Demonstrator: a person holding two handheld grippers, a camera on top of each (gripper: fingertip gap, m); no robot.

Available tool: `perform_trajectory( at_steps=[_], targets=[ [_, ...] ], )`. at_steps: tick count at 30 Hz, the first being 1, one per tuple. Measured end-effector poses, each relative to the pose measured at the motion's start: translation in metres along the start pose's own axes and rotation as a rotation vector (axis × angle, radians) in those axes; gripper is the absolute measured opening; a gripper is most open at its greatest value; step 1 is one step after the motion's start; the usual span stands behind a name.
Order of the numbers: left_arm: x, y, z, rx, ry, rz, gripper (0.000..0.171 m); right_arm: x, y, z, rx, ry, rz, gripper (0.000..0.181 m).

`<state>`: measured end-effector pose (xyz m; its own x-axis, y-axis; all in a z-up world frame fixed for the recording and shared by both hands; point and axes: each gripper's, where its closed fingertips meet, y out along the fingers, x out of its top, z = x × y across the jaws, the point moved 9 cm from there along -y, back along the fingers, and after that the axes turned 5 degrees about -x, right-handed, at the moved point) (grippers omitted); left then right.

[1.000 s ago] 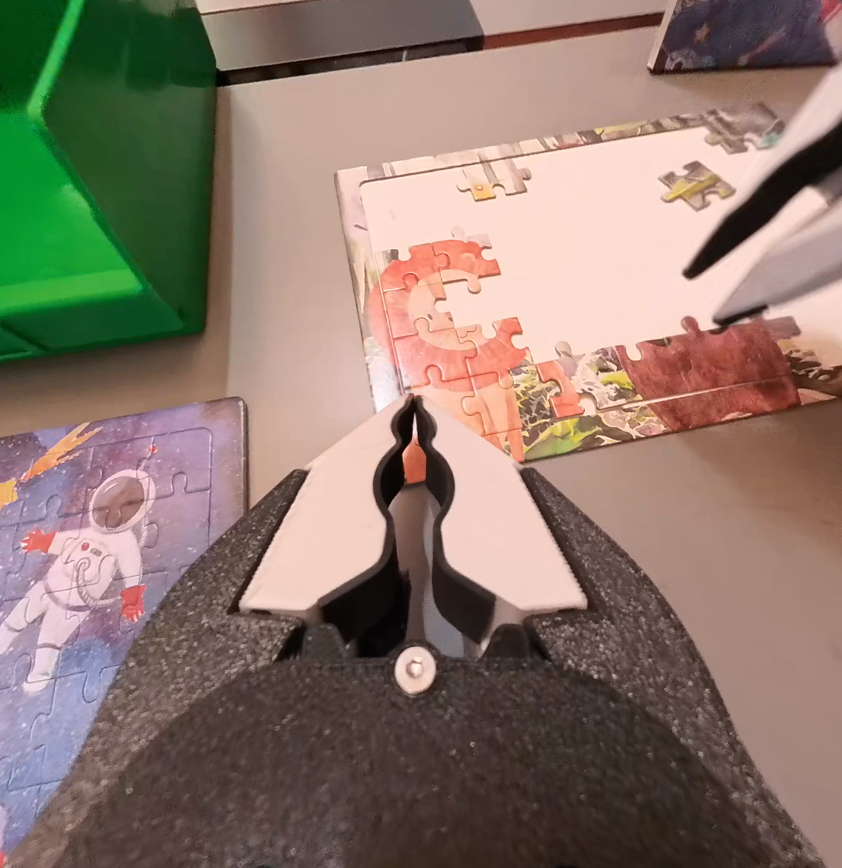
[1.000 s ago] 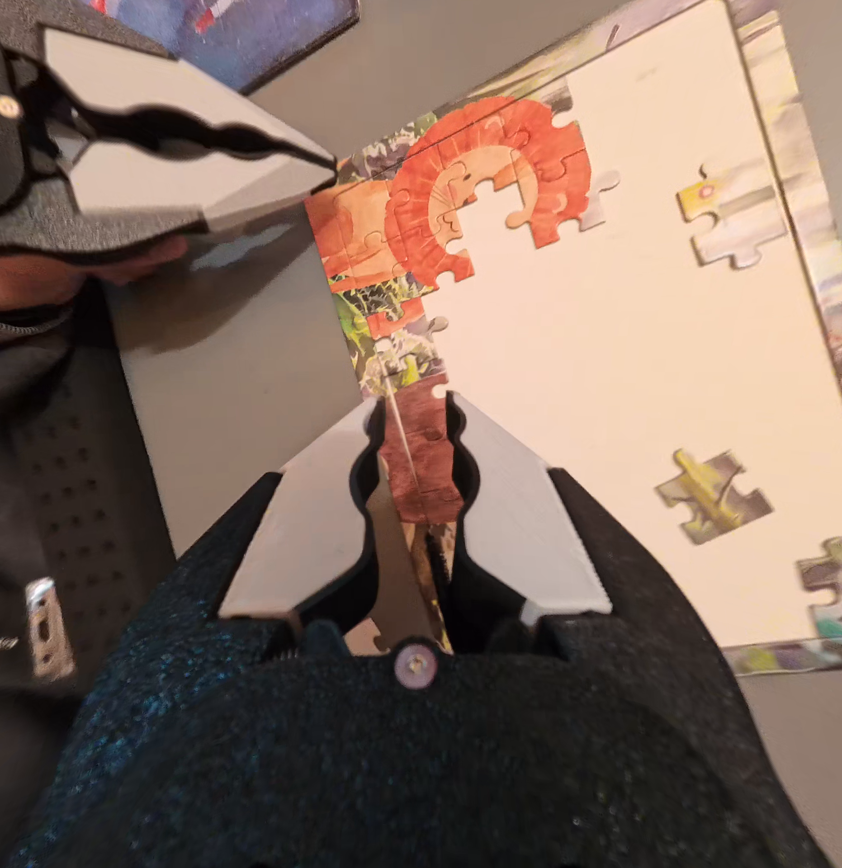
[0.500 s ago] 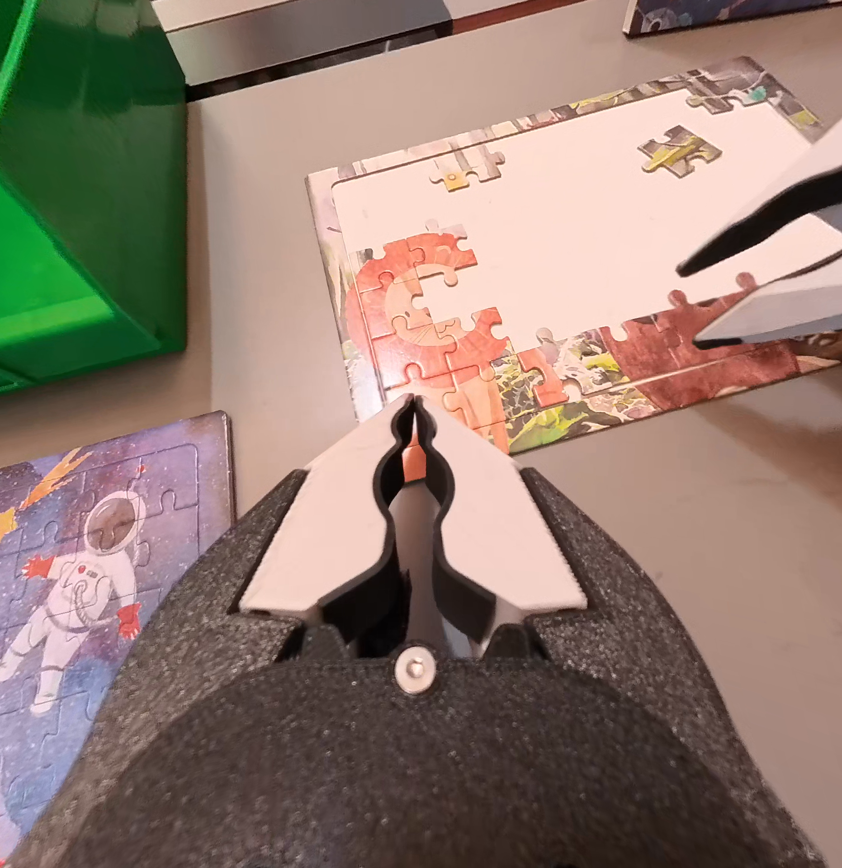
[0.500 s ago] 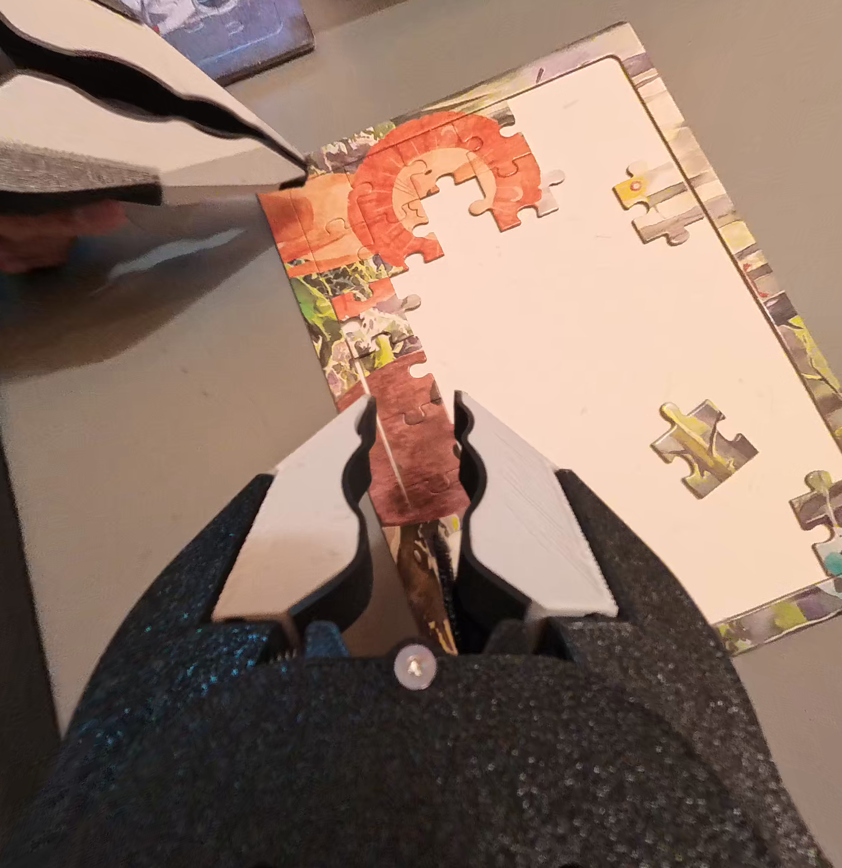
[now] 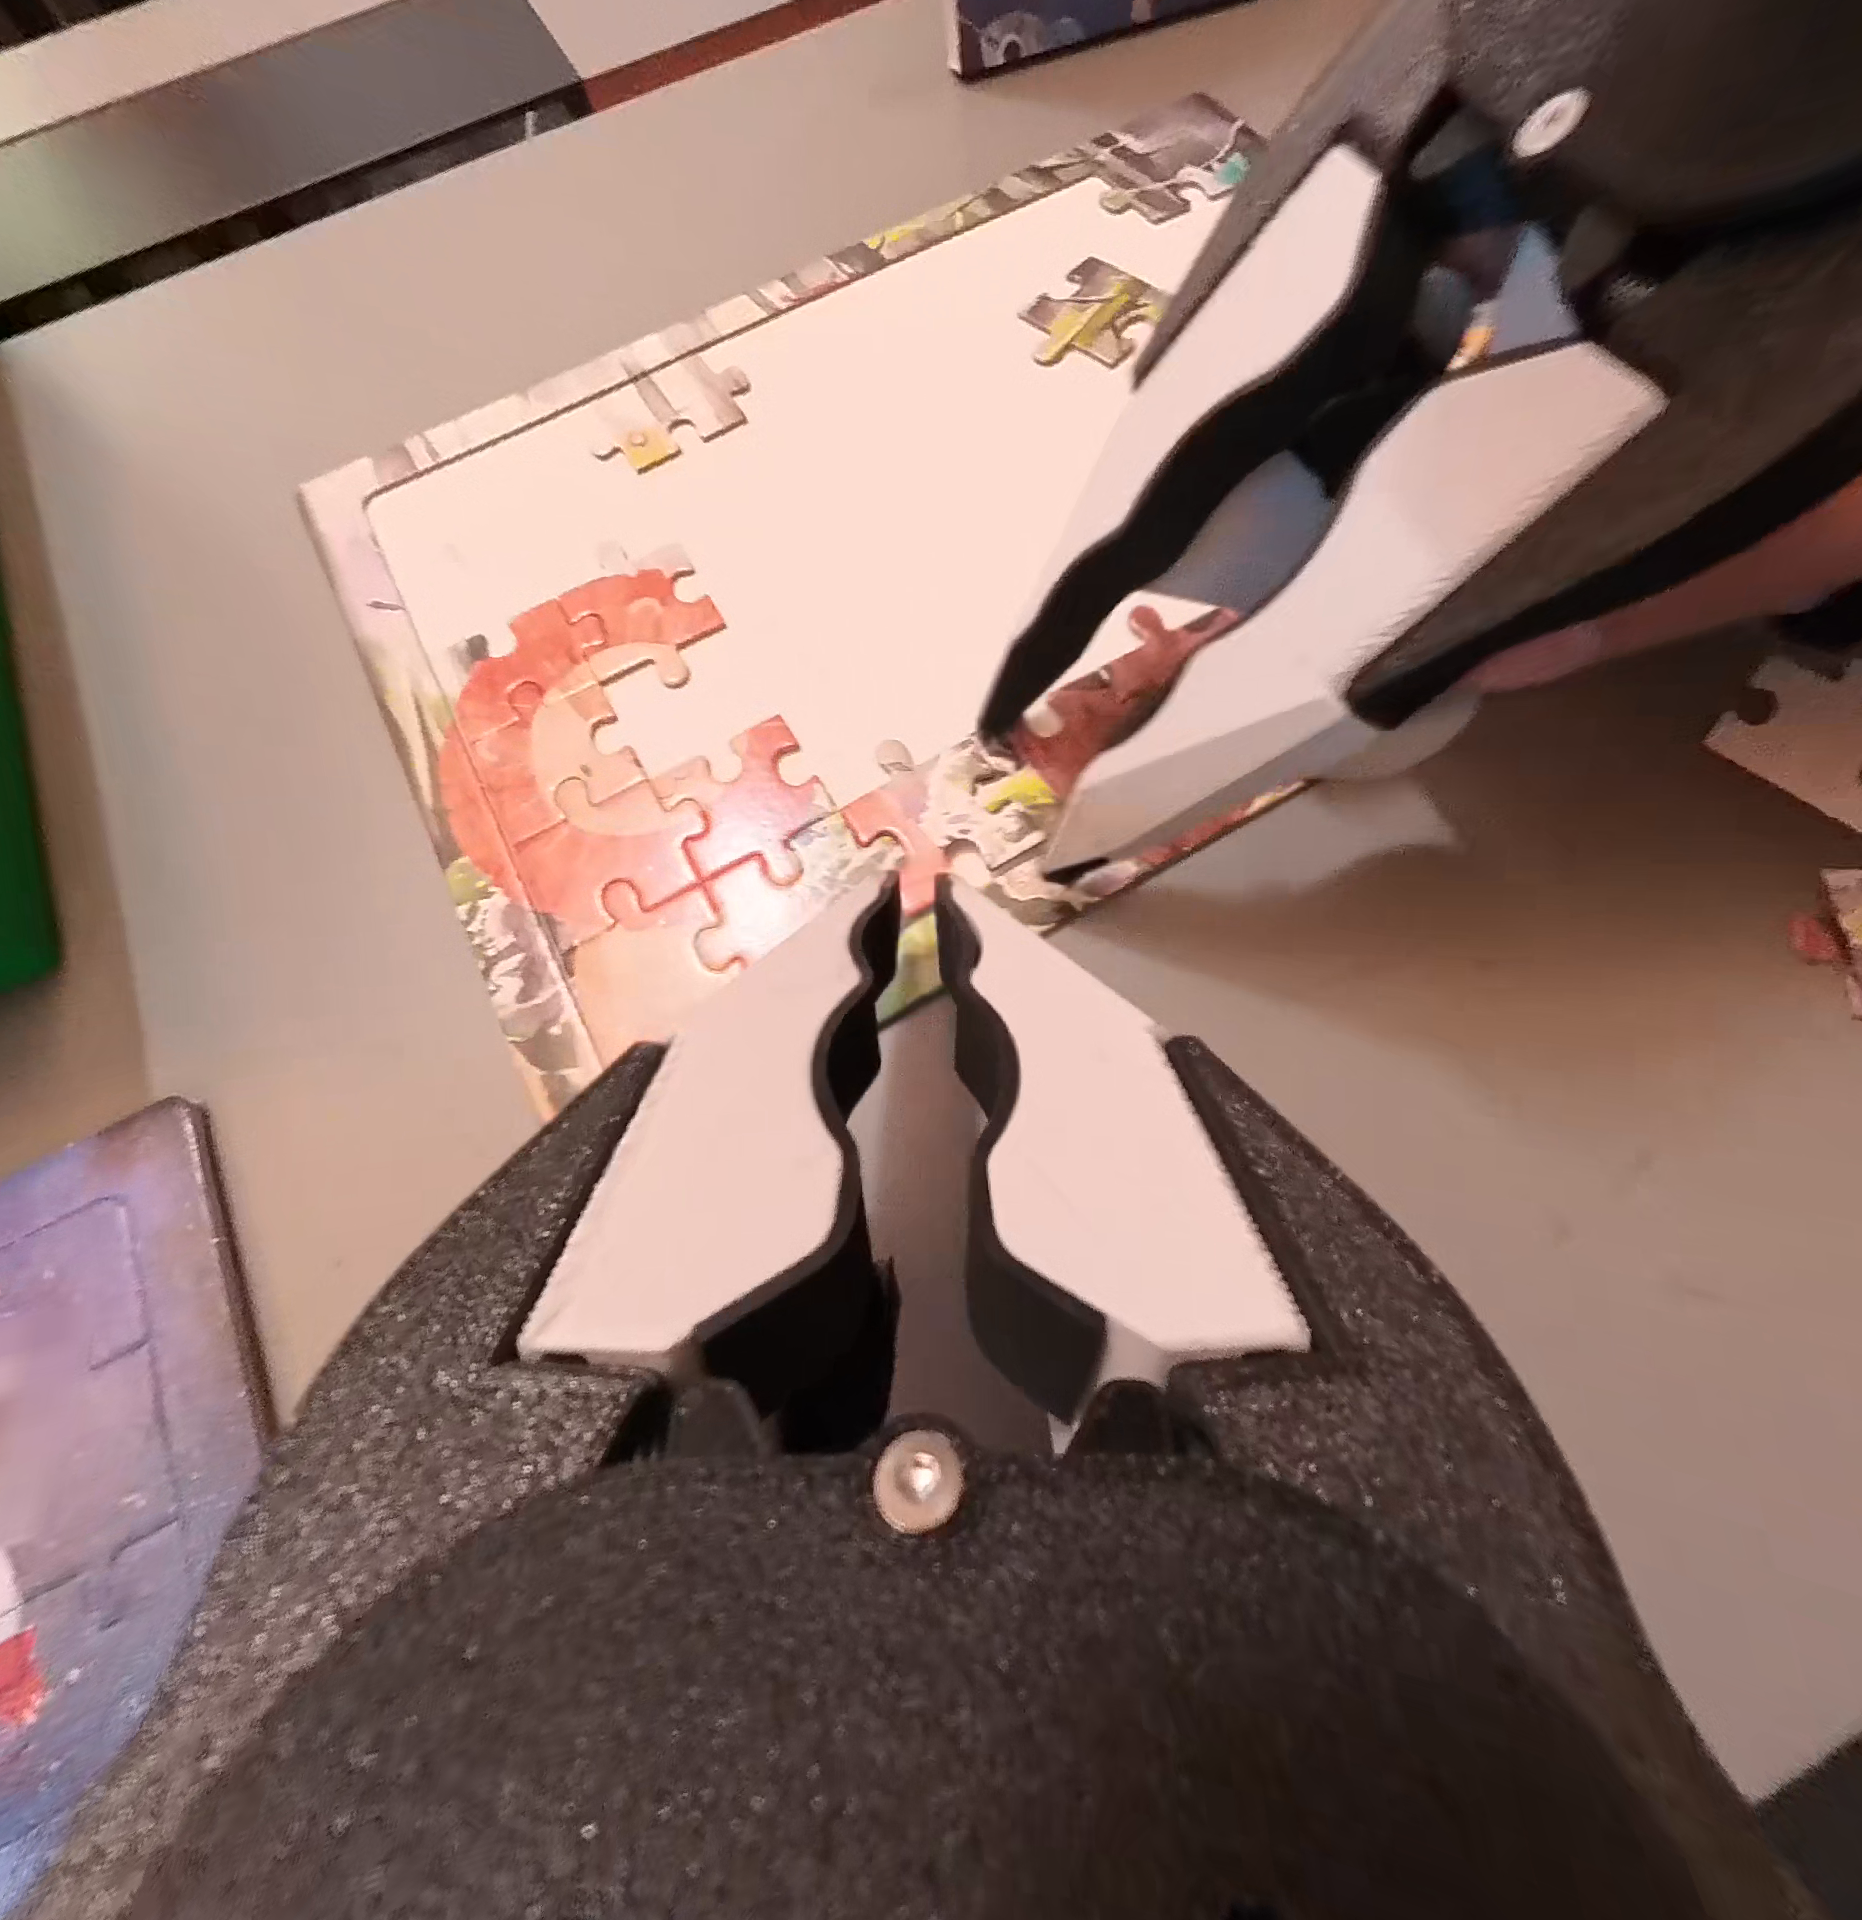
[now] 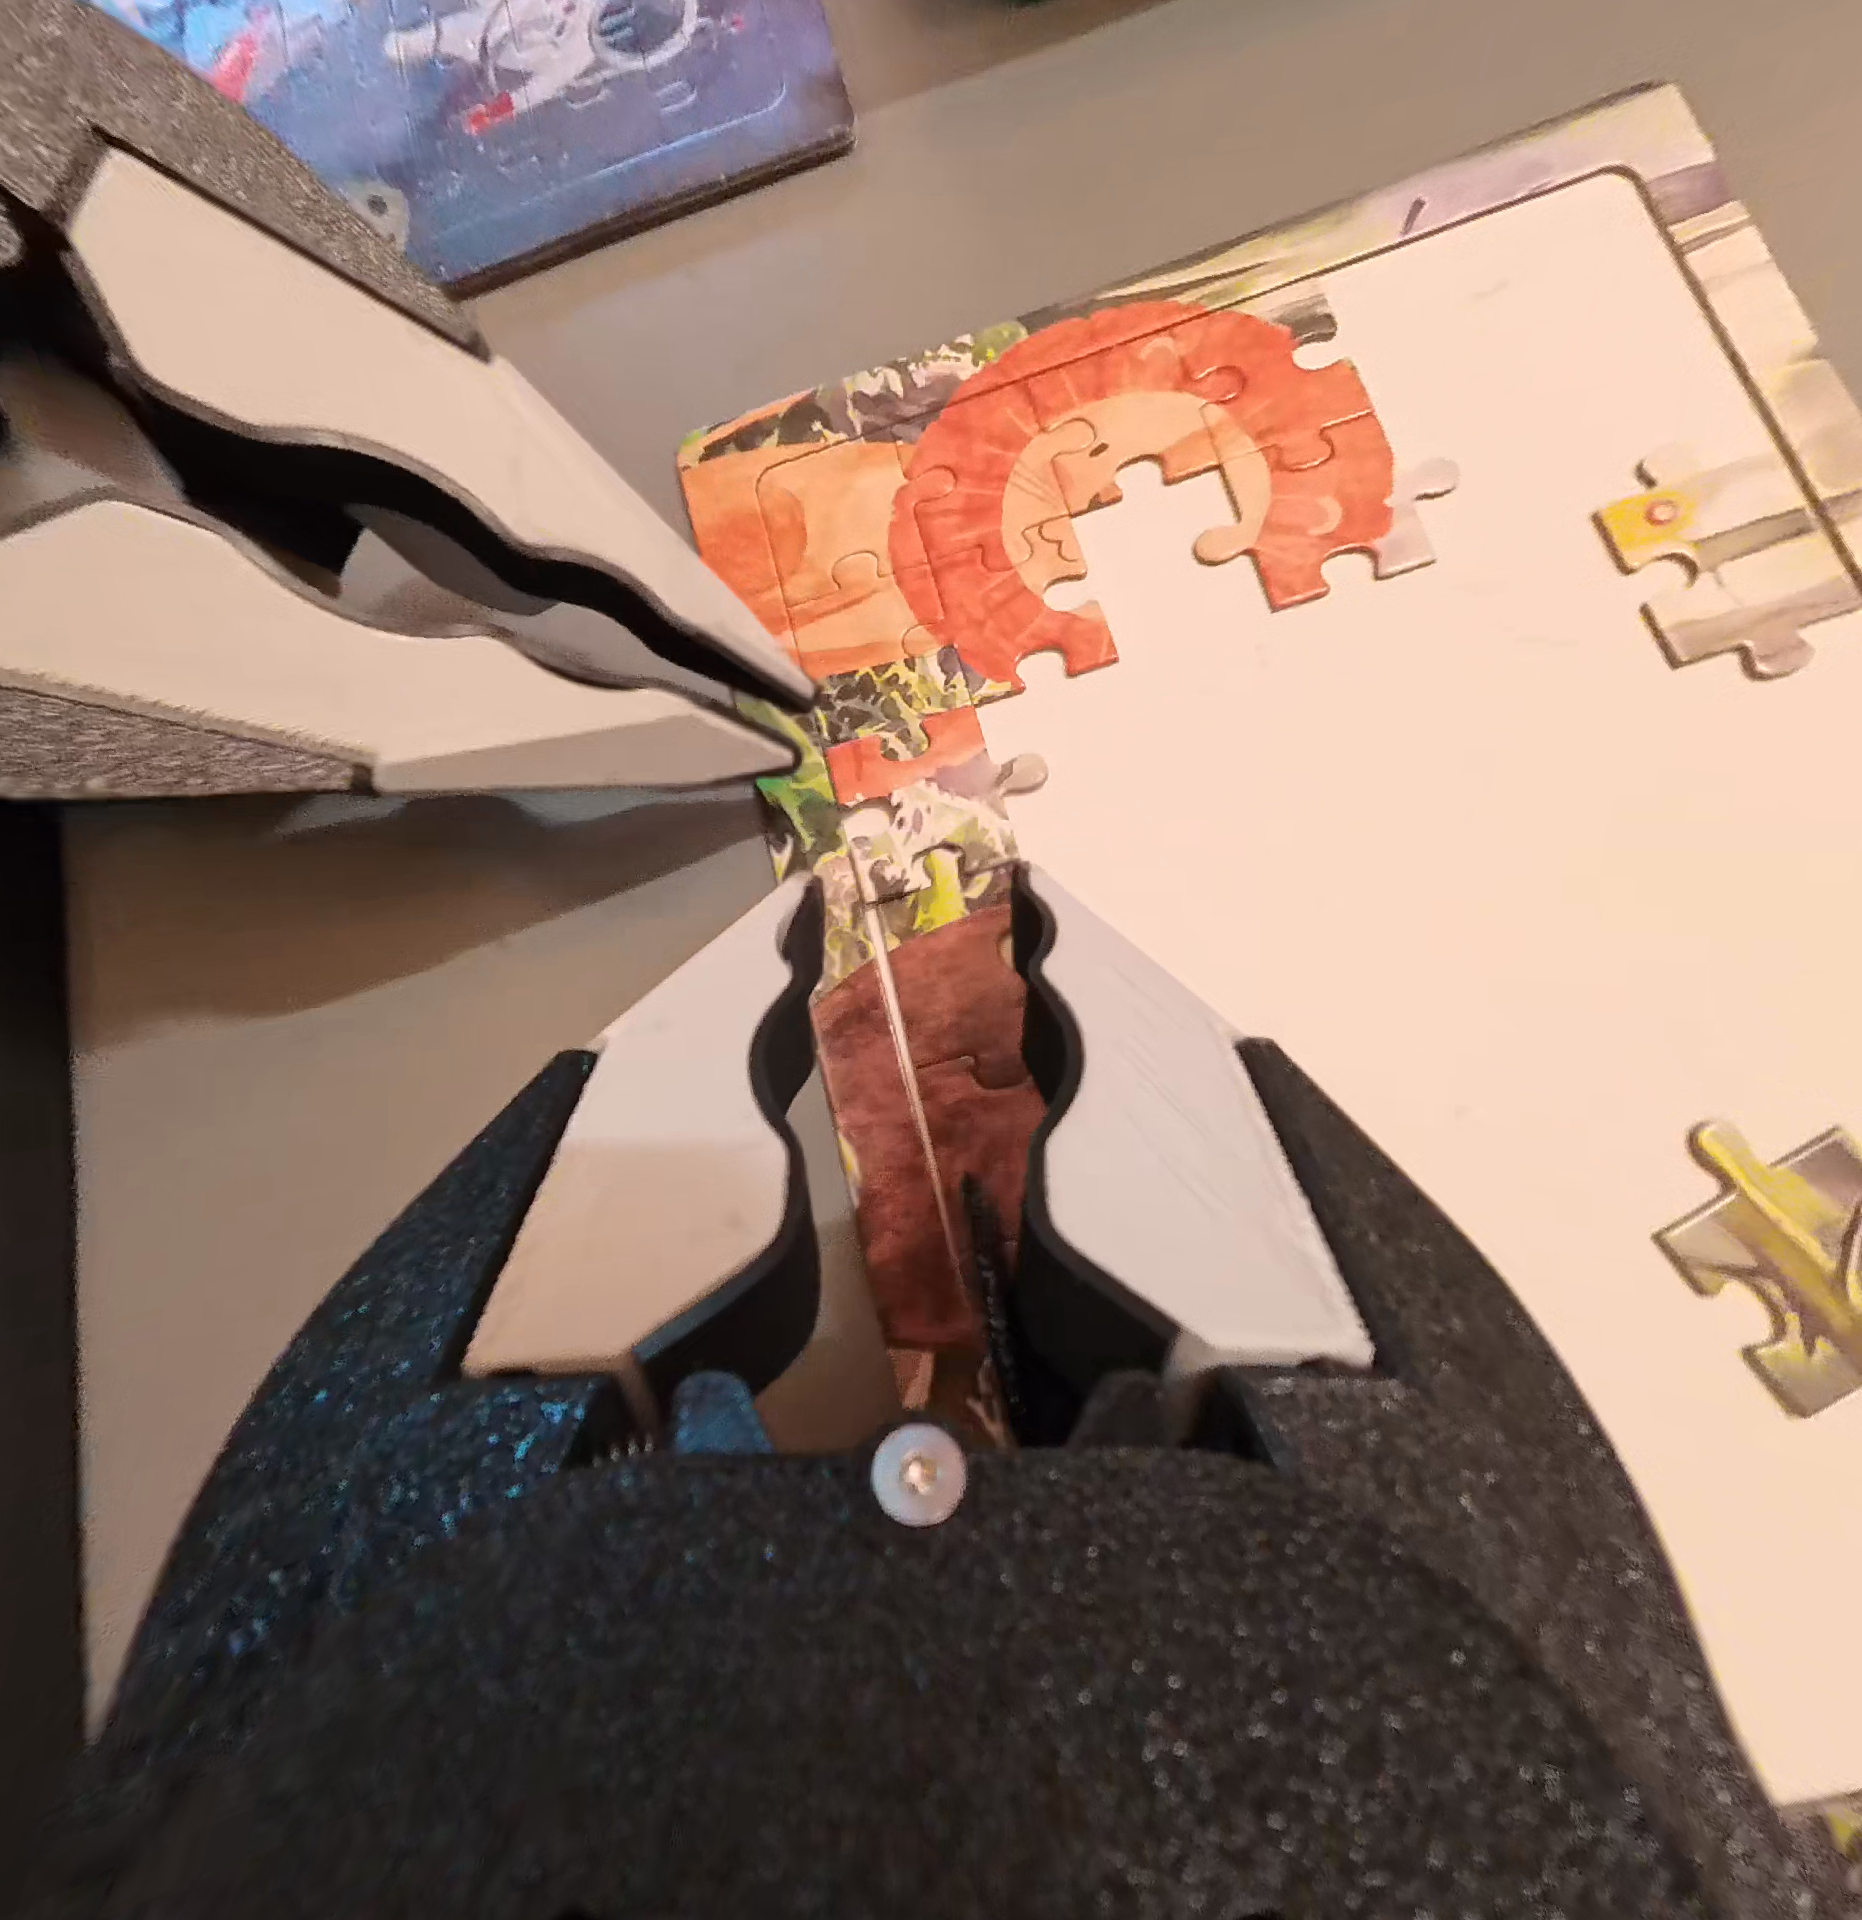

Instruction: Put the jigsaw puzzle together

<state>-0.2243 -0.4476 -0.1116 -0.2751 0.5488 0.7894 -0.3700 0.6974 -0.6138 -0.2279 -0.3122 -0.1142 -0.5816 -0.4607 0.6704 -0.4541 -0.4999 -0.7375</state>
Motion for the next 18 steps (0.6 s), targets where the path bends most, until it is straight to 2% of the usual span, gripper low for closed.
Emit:
perform_trajectory(
  at_steps=[4,9,18],
  targets=[
    [-0.0016,0.0029,-0.0037,-0.016,0.014,0.029,0.004,0.0052,0.0032,-0.0028,0.007,-0.028,-0.02,0.044],
    [-0.0041,0.0083,-0.0023,-0.003,0.006,0.078,0.003,0.0067,0.0082,-0.0013,0.03,-0.059,-0.012,0.047],
    [-0.0043,0.0084,-0.0011,0.005,-0.005,0.078,0.006,0.0043,0.0032,0.0056,0.115,-0.036,-0.024,0.043]
  ],
)
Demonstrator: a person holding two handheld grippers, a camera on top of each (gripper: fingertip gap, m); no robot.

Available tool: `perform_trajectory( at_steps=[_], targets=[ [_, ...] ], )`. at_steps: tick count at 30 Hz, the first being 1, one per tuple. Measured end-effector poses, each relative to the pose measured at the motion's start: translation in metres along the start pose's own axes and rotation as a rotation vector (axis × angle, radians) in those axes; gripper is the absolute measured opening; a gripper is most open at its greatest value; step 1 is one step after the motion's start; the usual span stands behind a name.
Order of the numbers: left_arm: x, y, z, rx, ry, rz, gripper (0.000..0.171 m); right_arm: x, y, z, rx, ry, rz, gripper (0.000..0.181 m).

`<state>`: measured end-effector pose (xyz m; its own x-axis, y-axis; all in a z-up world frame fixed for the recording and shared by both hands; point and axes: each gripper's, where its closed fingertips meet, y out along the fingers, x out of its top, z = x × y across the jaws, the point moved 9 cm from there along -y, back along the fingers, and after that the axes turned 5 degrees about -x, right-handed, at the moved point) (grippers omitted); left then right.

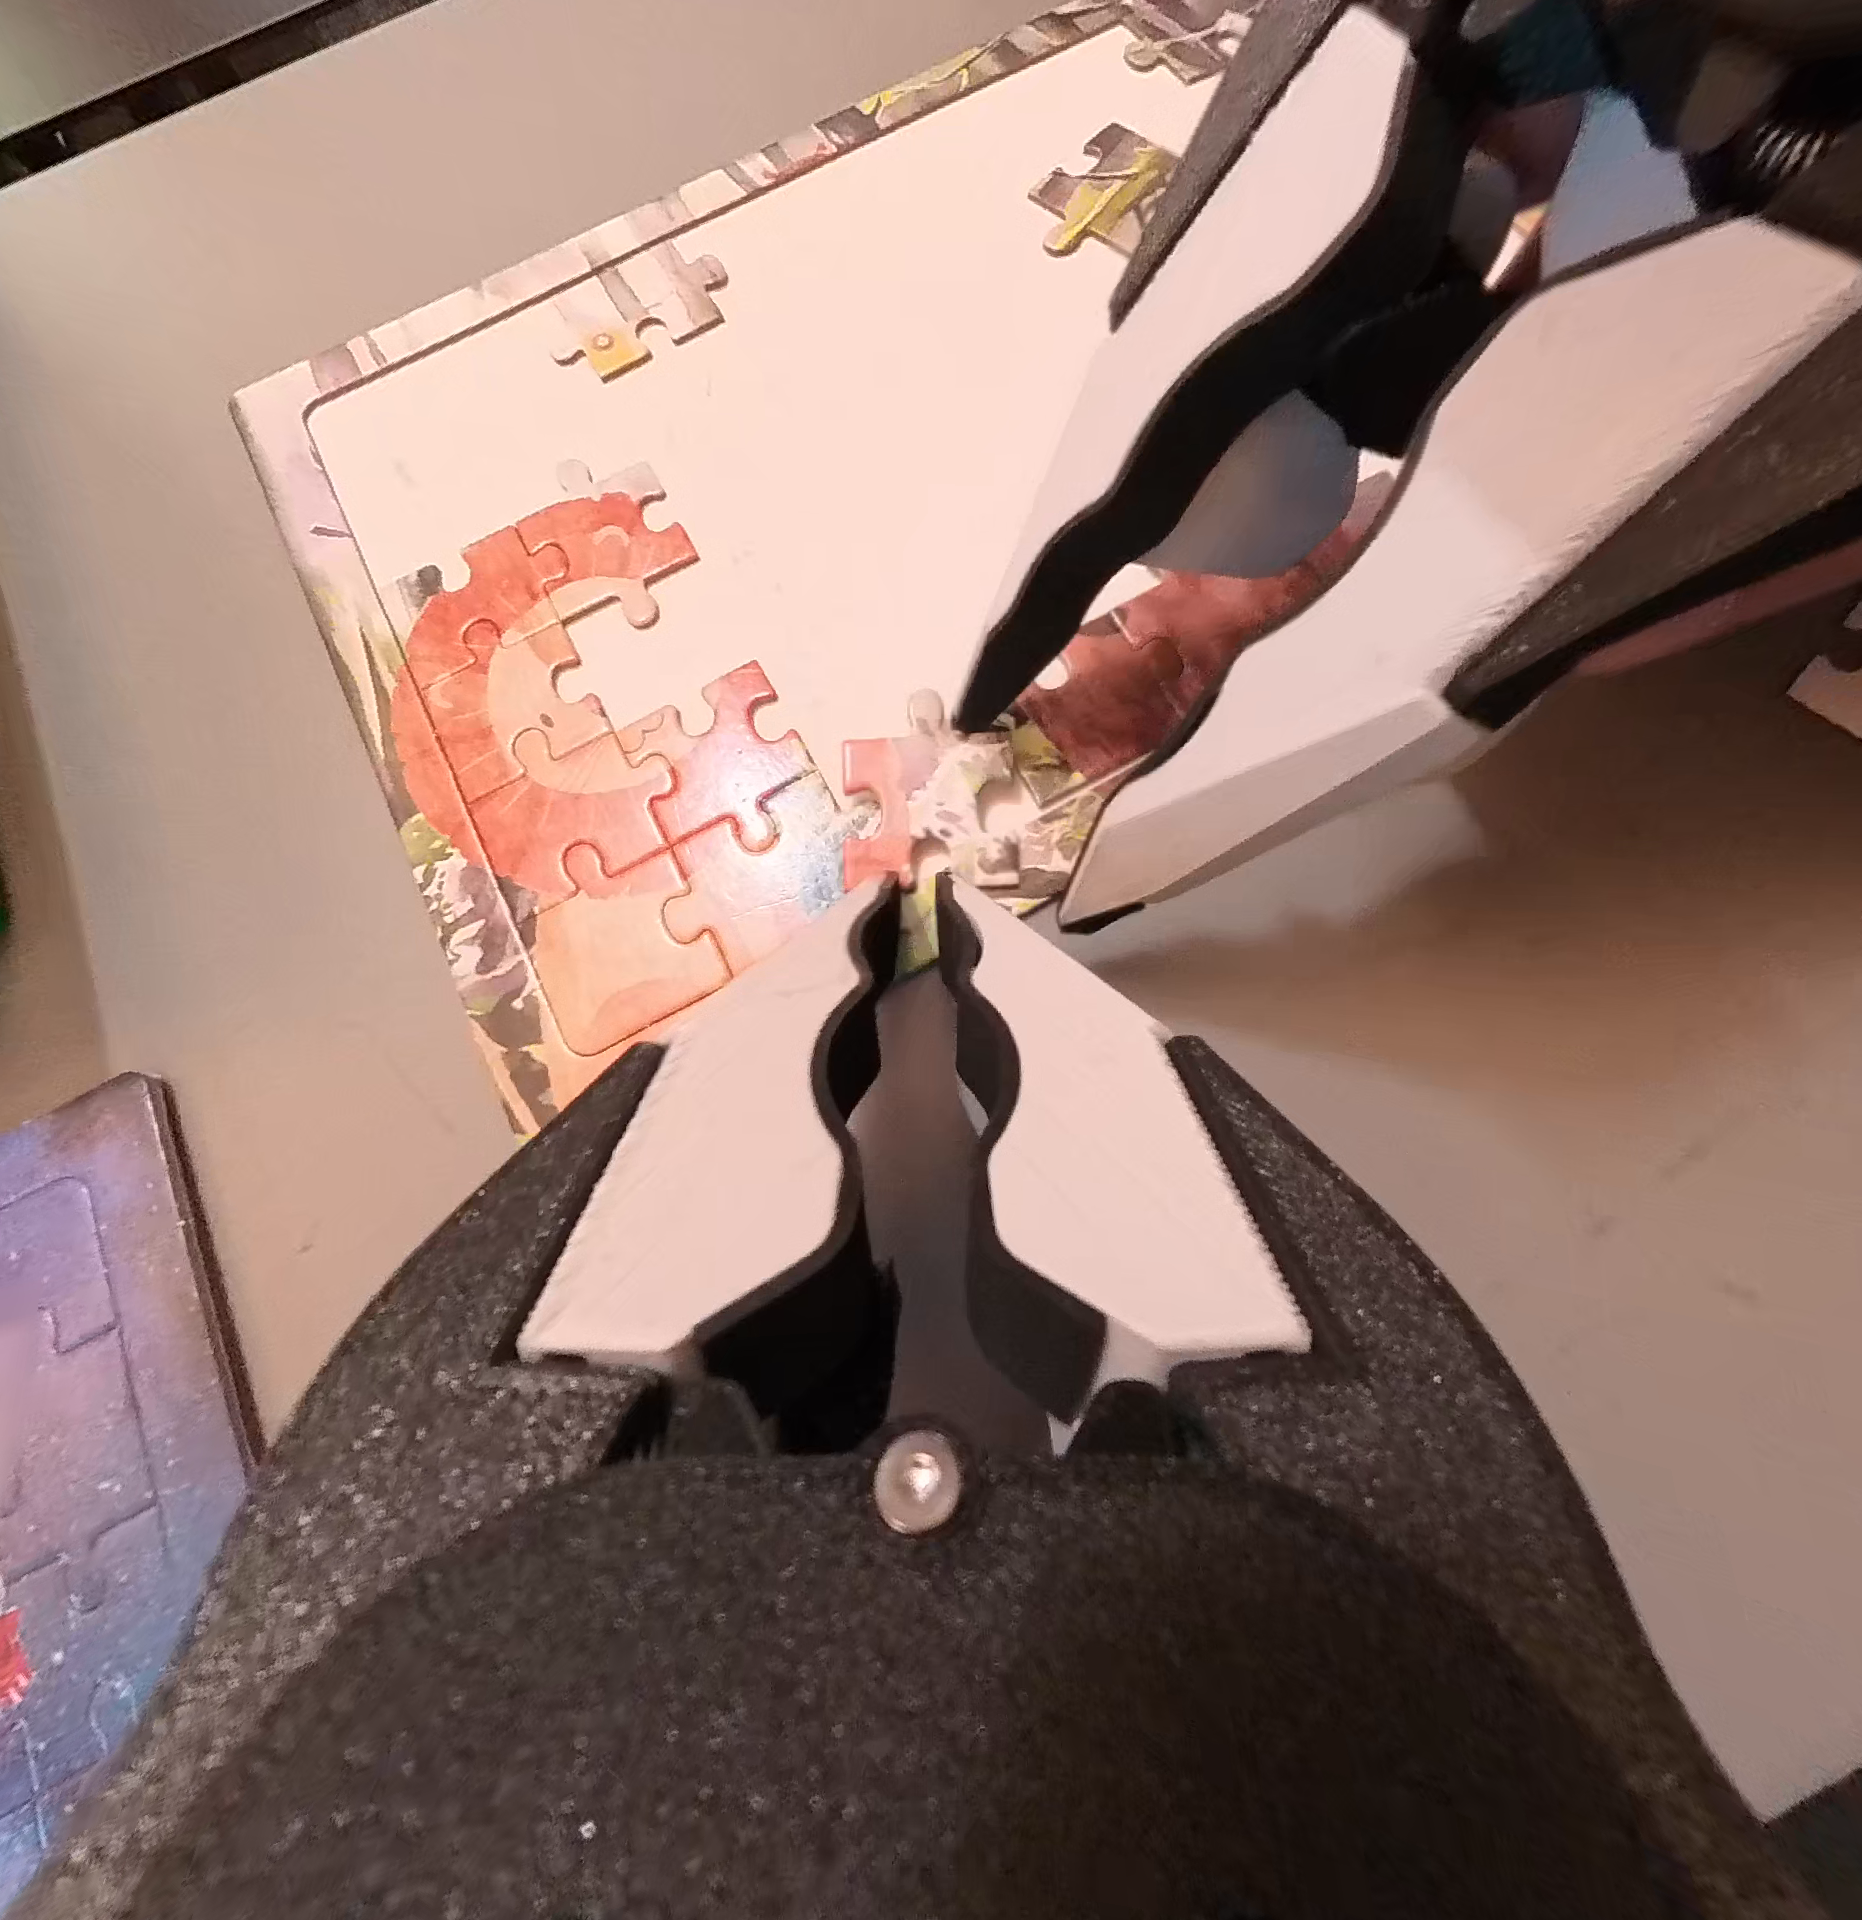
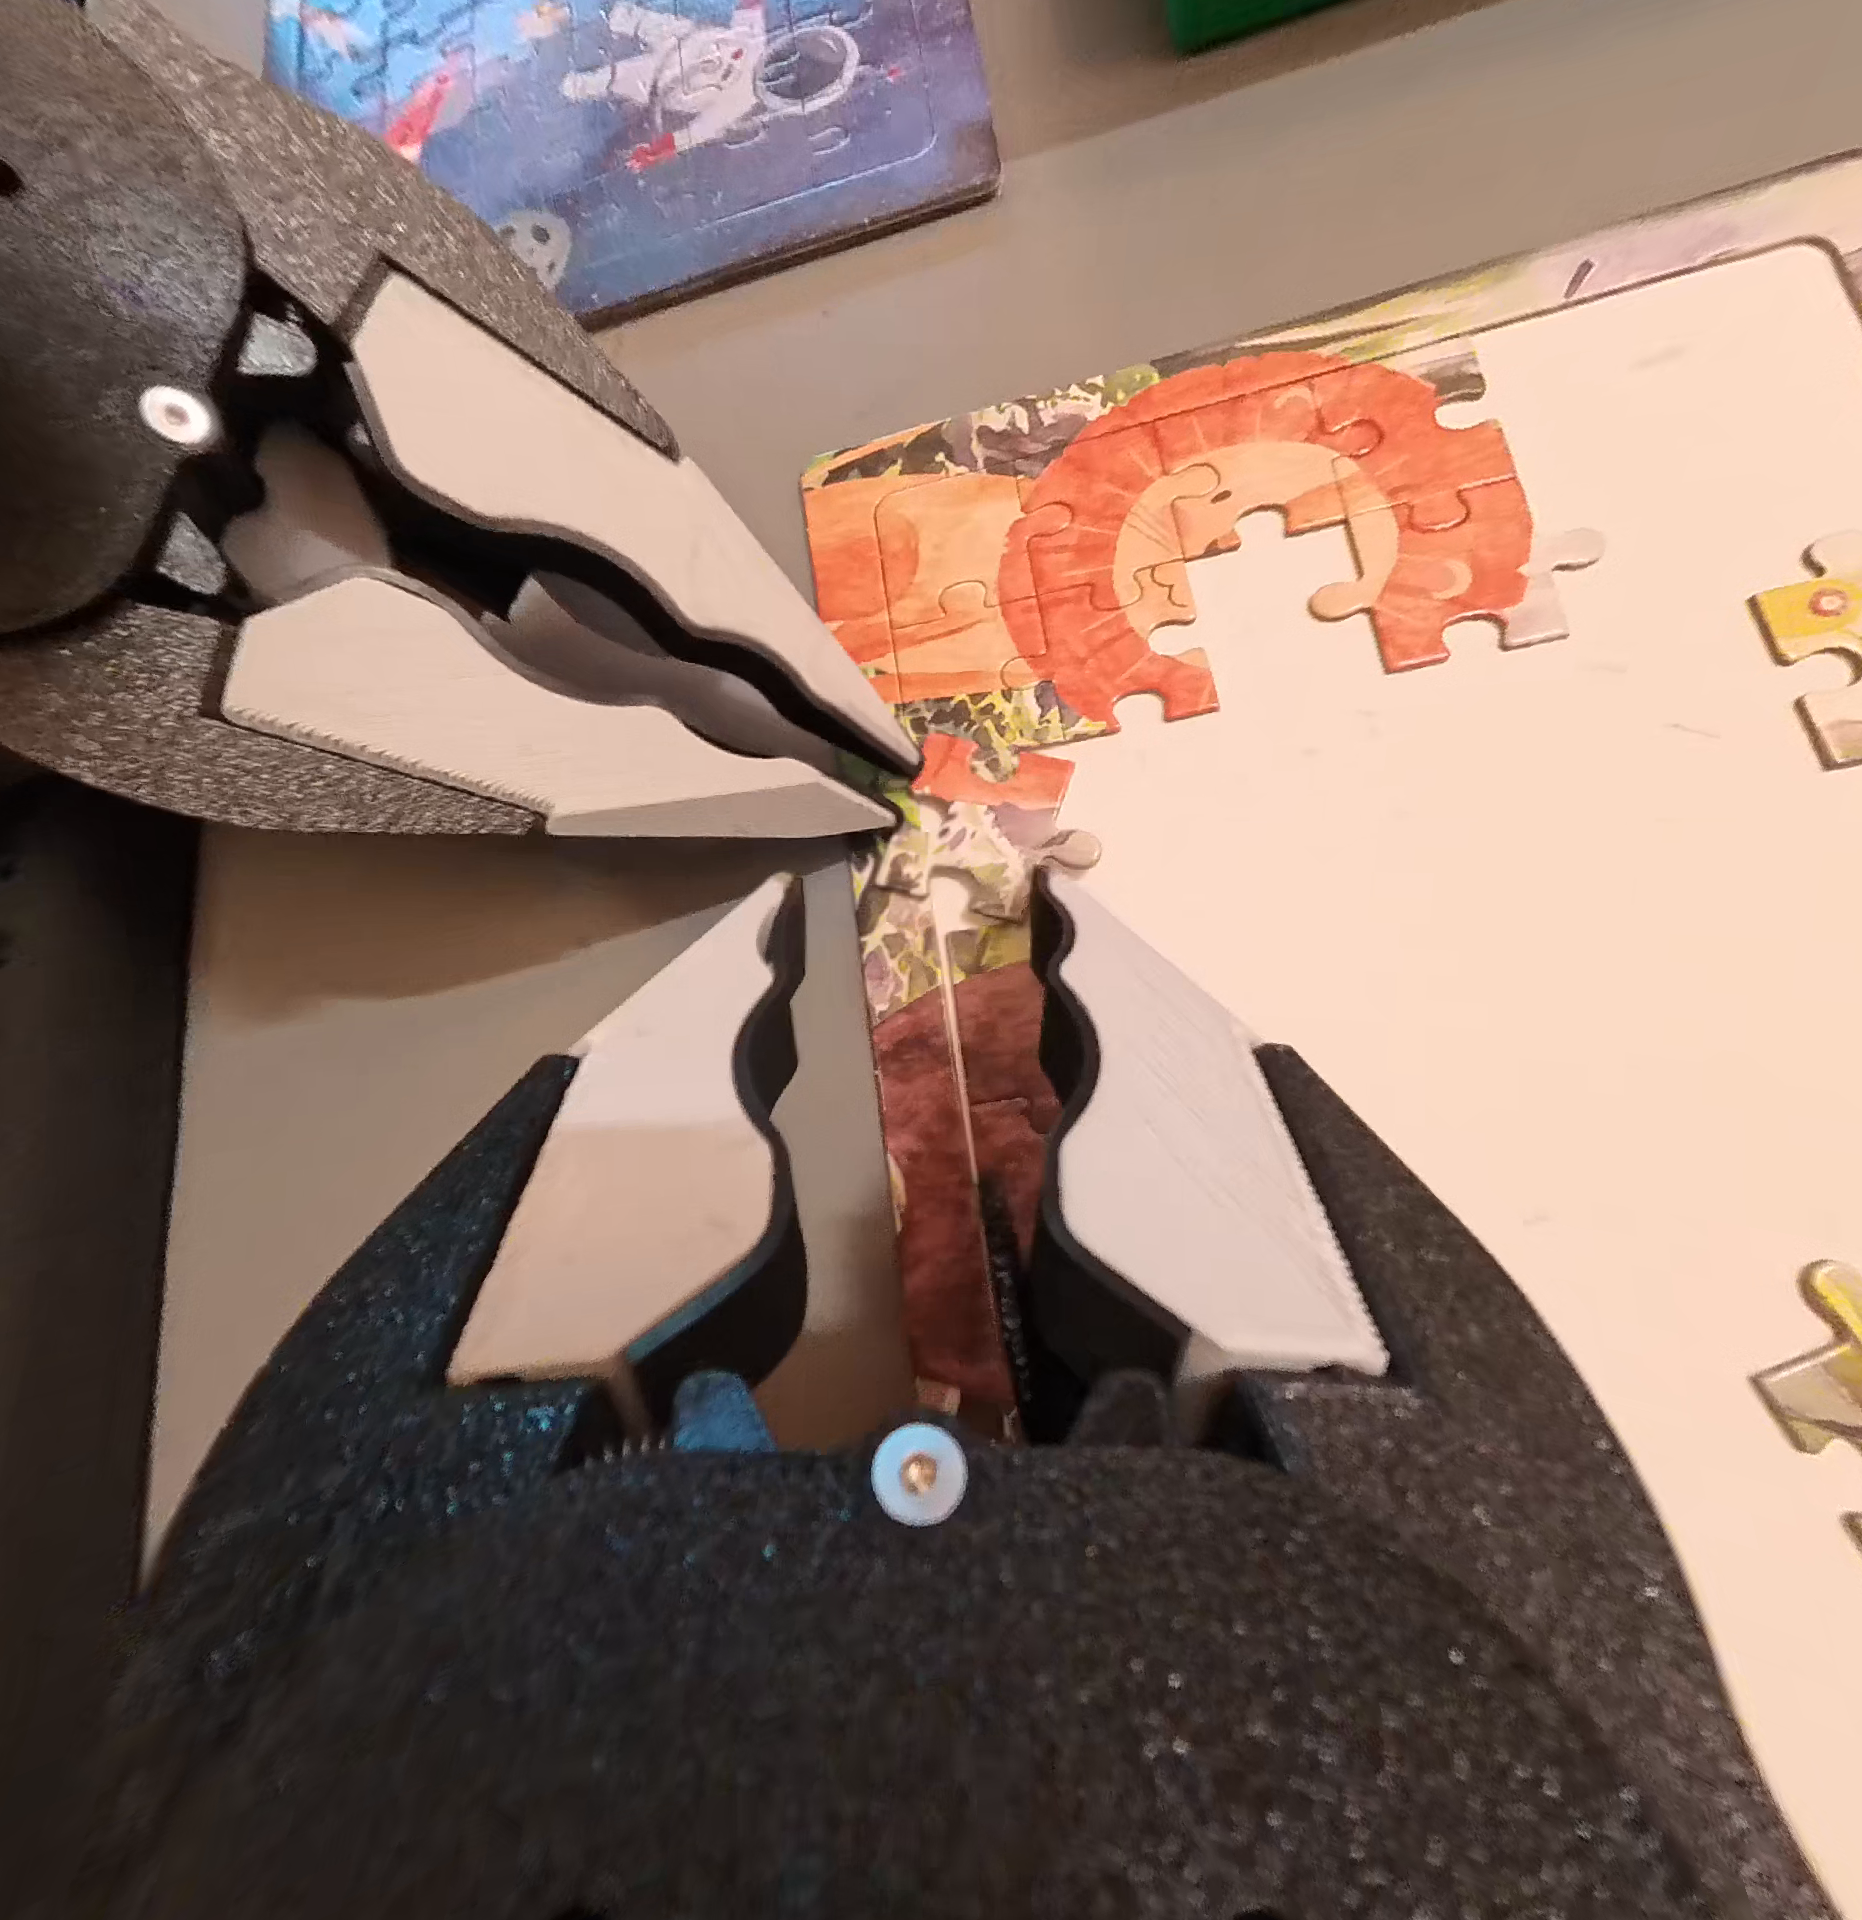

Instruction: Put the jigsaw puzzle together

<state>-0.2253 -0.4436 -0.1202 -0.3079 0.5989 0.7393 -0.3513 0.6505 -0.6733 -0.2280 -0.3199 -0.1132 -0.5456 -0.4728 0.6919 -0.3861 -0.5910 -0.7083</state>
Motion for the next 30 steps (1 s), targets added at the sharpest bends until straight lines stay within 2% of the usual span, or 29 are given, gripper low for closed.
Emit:
perform_trajectory(
  at_steps=[8,11,18,21,24,27,30],
  targets=[
    [0.0,0.0,0.001,0.014,-0.004,0.0,0.006,0.005,-0.007,0.004,0.049,0.007,-0.077,0.05],
    [0.001,-0.001,0.003,0.04,-0.011,-0.008,0.007,0.006,-0.012,0.009,0.087,0.013,-0.091,0.045],
    [0.002,-0.004,0.005,0.05,-0.017,-0.037,0.007,-0.012,-0.002,0.031,0.125,-0.033,0.051,0.043],
    [0.002,-0.009,0.009,0.081,-0.024,-0.06,0.007,-0.01,-0.011,0.032,0.106,-0.06,0.033,0.037],
    [-0.002,-0.013,0.012,0.08,-0.047,-0.062,0.004,-0.007,-0.017,0.018,0.055,-0.002,-0.028,0.036],
    [-0.004,-0.015,0.007,0.029,-0.04,-0.054,0.0,-0.007,-0.015,0.012,0.01,0.005,-0.027,0.039],
    [-0.005,-0.015,0.007,0.037,-0.04,-0.038,0.0,-0.008,-0.009,0.013,-0.014,-0.026,0.0,0.041]
  ],
)
